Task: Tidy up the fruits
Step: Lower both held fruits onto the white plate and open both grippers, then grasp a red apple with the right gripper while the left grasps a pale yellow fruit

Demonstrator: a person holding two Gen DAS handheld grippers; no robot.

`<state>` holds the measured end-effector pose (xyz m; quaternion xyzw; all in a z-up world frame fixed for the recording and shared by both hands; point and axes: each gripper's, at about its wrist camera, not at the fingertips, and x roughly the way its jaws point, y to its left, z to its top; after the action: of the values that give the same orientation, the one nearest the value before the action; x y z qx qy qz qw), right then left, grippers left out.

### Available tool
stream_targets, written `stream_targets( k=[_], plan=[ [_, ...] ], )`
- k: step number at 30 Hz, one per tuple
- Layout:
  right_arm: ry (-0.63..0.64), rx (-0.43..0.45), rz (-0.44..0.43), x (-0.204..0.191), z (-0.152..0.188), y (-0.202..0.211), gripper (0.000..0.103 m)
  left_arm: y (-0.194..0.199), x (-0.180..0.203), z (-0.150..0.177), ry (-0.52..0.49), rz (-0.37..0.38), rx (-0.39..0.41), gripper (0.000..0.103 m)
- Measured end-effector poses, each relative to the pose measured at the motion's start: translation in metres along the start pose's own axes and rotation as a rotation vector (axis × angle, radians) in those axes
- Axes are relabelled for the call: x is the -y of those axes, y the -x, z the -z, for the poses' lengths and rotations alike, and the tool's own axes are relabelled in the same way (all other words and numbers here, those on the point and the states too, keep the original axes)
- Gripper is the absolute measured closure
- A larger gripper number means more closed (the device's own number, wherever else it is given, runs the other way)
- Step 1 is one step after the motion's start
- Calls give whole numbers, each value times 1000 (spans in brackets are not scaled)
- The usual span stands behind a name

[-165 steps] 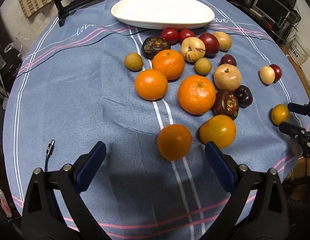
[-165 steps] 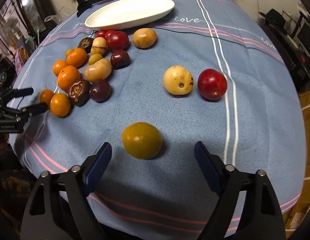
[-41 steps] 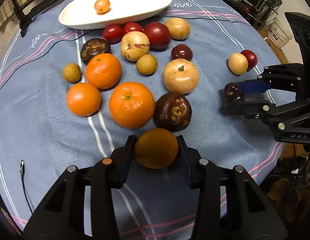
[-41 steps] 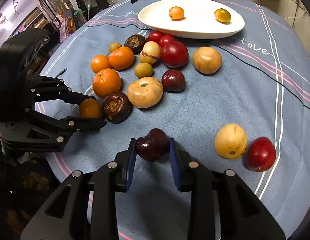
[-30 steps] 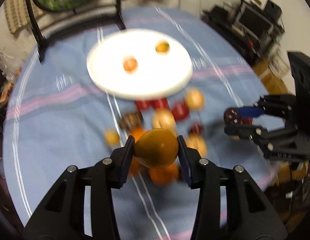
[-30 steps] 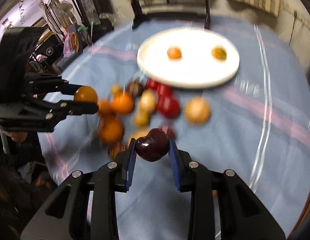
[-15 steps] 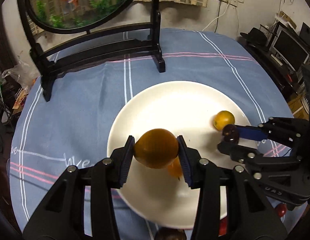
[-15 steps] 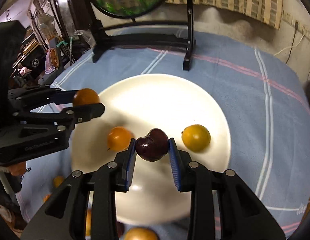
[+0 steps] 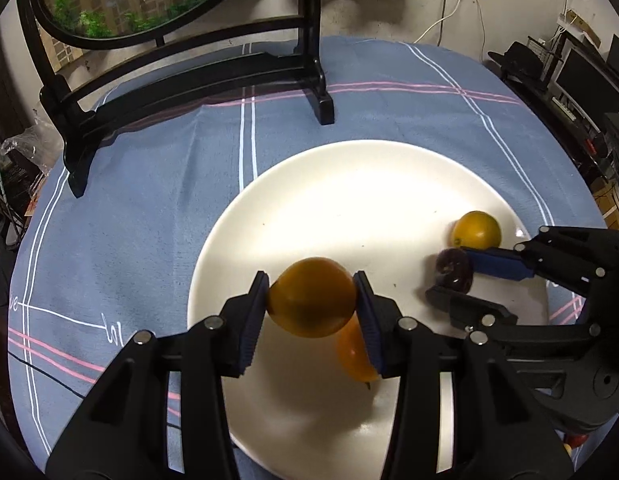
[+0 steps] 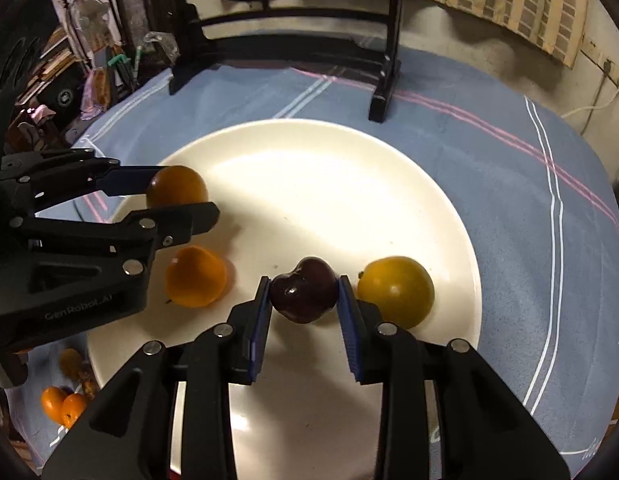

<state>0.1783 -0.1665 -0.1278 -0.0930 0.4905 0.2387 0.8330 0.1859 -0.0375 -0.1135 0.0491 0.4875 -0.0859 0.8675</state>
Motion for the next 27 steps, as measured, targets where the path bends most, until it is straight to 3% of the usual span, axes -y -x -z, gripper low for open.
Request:
stream_targets(
  k=[1, 2, 4, 8, 11, 14, 16, 22, 27],
  plan=[
    [-1, -12, 22, 1, 0, -2, 58, -1, 0, 0, 4, -5, -2, 48],
    [5, -12, 28, 0, 0, -1, 50, -1, -2, 0, 17, -30, 2, 33],
    [21, 45, 91, -4, 1, 10, 38, 4, -4, 1, 34, -30, 28, 32],
    [16, 103, 137, -6, 6, 31, 38, 30, -5, 6, 56, -58, 88, 32],
    [-22, 172, 132, -10, 21, 68, 38, 75, -3, 27, 59, -61, 168, 31],
    [-41, 232, 136, -22, 48, 112, 38, 122, 4, 63, 44, -92, 239, 18],
    [-51, 263, 142, -34, 76, 145, 37, 153, 9, 97, 39, -109, 277, 17],
    [-55, 282, 97, -72, 168, 198, 36, 202, 18, 188, 16, -66, 262, 17],
    [-11, 295, 153, -80, 245, 221, 36, 210, 23, 236, -4, -21, 223, 17]
  ],
)
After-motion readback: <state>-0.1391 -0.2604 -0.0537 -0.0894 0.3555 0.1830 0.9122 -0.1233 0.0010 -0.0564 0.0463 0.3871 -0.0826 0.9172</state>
